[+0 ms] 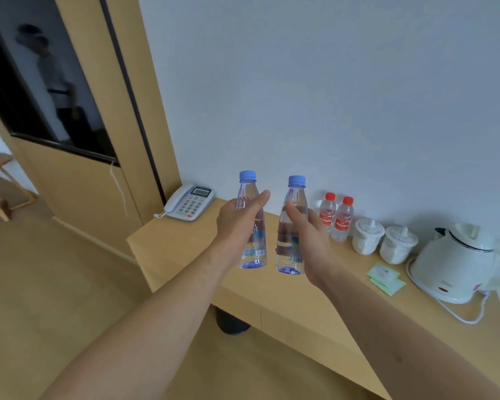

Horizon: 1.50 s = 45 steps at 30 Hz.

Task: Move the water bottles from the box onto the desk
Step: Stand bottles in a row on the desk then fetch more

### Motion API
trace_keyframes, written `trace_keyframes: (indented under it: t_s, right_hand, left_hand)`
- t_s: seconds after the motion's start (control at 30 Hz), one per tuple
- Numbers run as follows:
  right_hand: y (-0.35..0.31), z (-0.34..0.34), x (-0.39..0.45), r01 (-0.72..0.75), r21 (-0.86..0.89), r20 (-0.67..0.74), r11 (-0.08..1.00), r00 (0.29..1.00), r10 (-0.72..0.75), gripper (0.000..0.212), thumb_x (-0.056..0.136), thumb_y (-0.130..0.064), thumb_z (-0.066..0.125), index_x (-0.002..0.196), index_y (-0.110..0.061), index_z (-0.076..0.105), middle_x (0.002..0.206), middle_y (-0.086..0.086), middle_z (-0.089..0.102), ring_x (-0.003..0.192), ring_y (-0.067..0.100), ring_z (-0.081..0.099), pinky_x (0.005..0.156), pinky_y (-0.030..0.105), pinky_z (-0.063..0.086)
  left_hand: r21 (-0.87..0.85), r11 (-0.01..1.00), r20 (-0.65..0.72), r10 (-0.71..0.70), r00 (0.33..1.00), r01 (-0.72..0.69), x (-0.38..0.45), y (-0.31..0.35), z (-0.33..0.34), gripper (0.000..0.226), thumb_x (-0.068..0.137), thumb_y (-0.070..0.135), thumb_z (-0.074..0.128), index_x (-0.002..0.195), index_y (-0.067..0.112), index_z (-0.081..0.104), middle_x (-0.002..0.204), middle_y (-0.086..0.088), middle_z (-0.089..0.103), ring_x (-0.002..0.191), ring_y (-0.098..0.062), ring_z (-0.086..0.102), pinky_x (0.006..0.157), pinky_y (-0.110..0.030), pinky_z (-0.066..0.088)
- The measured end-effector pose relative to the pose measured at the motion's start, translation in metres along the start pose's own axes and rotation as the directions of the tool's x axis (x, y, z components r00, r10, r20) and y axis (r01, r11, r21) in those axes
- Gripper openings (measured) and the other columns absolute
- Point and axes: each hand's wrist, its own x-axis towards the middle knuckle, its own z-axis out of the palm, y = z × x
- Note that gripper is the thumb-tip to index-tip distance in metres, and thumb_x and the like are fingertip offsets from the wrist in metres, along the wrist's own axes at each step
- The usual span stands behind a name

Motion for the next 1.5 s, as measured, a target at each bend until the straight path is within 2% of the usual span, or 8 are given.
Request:
trace_keyframes:
  t_s: [0.2, 0.37, 0.5, 0.73, 0.87, 0.97, 1.1, 1.5]
  right_hand:
    - [0.007, 0.037, 0.059, 0.013, 0.002, -0.129, 1.000, 0.992, -0.013, 0.011, 0.085, -0.053, 0.072, 0.092, -0.046, 0.068, 0.085, 0.010, 0.075, 0.077, 0.026, 0.075, 0.071, 0.052, 0.064]
    - [0.016, 0.035, 0.104, 0.008, -0.097, -0.251, 0.995, 0.967, -0.032, 0.023, 0.081, -0.045, 0.074, 0.097, -0.031, 0.065, 0.087, 0.005, 0.075, 0.084, 0.026, 0.076, 0.067, 0.033, 0.061]
    - [0.027, 0.016, 0.149, -0.038, -0.264, -0.325, 0.964, 0.944, -0.052, 0.029, 0.076, -0.044, 0.075, 0.098, -0.028, 0.067, 0.094, -0.003, 0.076, 0.091, 0.019, 0.074, 0.088, 0.047, 0.058]
    - [0.048, -0.029, 0.234, -0.166, -0.460, -0.453, 0.872, 0.889, -0.070, 0.030, 0.075, -0.048, 0.076, 0.090, -0.028, 0.060, 0.084, -0.009, 0.068, 0.078, 0.011, 0.067, 0.064, 0.030, 0.049]
    - [0.053, -0.060, 0.281, -0.222, -0.661, -0.424, 0.717, 0.898, -0.113, 0.040, 0.074, -0.042, 0.083, 0.073, -0.017, 0.052, 0.064, -0.005, 0.049, 0.058, 0.013, 0.047, 0.055, 0.030, 0.036]
    - [0.052, -0.075, 0.309, -0.263, -0.728, -0.384, 0.633, 0.921, -0.060, 0.033, 0.073, -0.035, 0.085, 0.081, -0.016, 0.059, 0.068, -0.004, 0.056, 0.064, 0.018, 0.054, 0.055, 0.028, 0.036]
    - [0.050, -0.085, 0.336, -0.231, -0.812, -0.334, 0.537, 0.937, -0.102, 0.039, 0.074, -0.030, 0.082, 0.099, -0.020, 0.054, 0.081, -0.005, 0.058, 0.070, 0.013, 0.052, 0.055, 0.027, 0.035]
    - [0.062, -0.095, 0.365, -0.332, -0.864, -0.392, 0.380, 0.915, -0.093, 0.024, 0.076, -0.015, 0.071, 0.064, -0.018, 0.051, 0.066, 0.001, 0.054, 0.075, 0.032, 0.061, 0.057, 0.033, 0.040]
  left_hand:
    - [0.084, 0.996, 0.153, -0.028, 0.988, 0.015, 0.089, 0.003, -0.015, 0.054, 0.064, 0.064, 0.080, 0.102, 0.032, 0.061, 0.092, 0.000, 0.076, 0.087, -0.022, 0.076, 0.083, -0.051, 0.063]
    - [0.129, 0.992, 0.280, -0.044, 0.959, 0.008, 0.140, -0.005, -0.007, 0.042, 0.068, 0.060, 0.078, 0.097, 0.034, 0.061, 0.095, 0.003, 0.077, 0.082, -0.016, 0.075, 0.070, -0.037, 0.060]
    - [0.137, 0.990, 0.357, -0.079, 0.931, 0.032, 0.181, -0.019, 0.013, 0.039, 0.072, 0.046, 0.085, 0.097, 0.021, 0.070, 0.095, 0.000, 0.076, 0.084, -0.017, 0.075, 0.073, -0.046, 0.065]
    - [0.294, 0.956, 0.411, -0.134, 0.902, 0.008, 0.256, -0.050, 0.058, 0.017, 0.084, 0.033, 0.079, 0.095, 0.021, 0.075, 0.100, 0.001, 0.077, 0.101, -0.022, 0.072, 0.090, -0.044, 0.057]
    - [0.401, 0.916, 0.412, -0.202, 0.888, 0.022, 0.297, -0.066, 0.086, 0.016, 0.087, 0.026, 0.078, 0.101, 0.019, 0.074, 0.108, -0.004, 0.075, 0.108, -0.026, 0.069, 0.097, -0.047, 0.056]
    - [0.444, 0.895, 0.424, -0.251, 0.870, 0.041, 0.319, -0.078, 0.102, 0.025, 0.089, 0.021, 0.078, 0.112, 0.025, 0.071, 0.116, 0.004, 0.072, 0.113, -0.021, 0.066, 0.091, -0.037, 0.053]
    - [0.492, 0.869, 0.423, -0.279, 0.862, 0.040, 0.342, -0.094, 0.121, 0.040, 0.087, 0.009, 0.078, 0.125, 0.020, 0.068, 0.122, -0.001, 0.071, 0.119, -0.026, 0.065, 0.103, -0.048, 0.053]
    - [0.536, 0.839, 0.433, -0.172, 0.885, -0.098, 0.365, -0.134, 0.151, 0.041, 0.077, -0.006, 0.079, 0.102, 0.020, 0.061, 0.114, -0.004, 0.068, 0.106, -0.024, 0.065, 0.094, -0.043, 0.056]
